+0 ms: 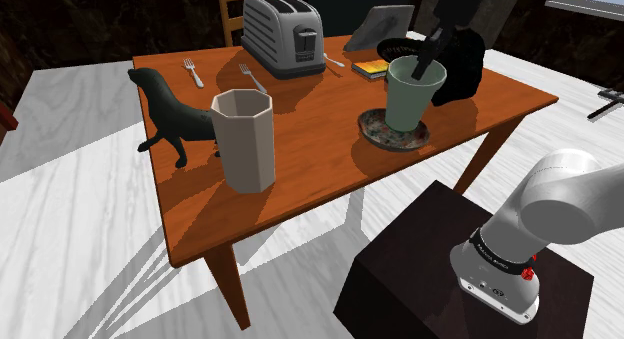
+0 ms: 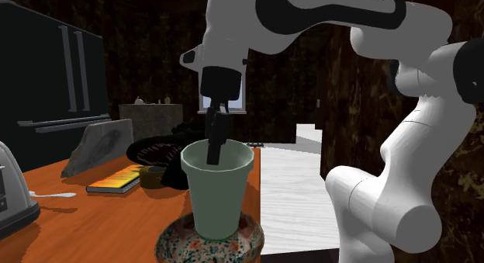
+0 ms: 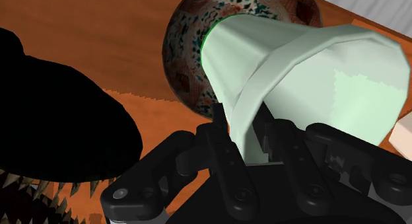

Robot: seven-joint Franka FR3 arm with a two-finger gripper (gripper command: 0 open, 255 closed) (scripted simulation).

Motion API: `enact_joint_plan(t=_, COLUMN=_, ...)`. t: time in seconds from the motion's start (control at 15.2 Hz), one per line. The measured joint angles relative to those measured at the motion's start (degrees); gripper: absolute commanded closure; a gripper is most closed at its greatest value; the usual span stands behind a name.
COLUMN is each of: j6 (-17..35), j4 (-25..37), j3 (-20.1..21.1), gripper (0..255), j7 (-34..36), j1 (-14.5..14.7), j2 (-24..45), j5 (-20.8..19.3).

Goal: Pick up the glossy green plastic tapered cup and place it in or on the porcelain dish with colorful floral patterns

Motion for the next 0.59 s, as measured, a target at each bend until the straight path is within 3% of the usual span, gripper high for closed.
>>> enact_joint_plan(t=0.33, j6=0.3, j4=-0.4, j3=0.0, gripper=255, j7=0.0, j1=0.0, j2=-0.1, j5=0.0)
enact_joint_plan(t=0.4, j6=0.3, j4=-0.4, j3=0.0, gripper=0, j7=-0.1, j1=0.0, j2=-0.1, j5=0.0)
enact_joint_plan(t=0.59, j6=0.3, j4=-0.4, j3=0.0, gripper=0, j7=-0.1, j1=0.0, j2=-0.1, j5=0.0)
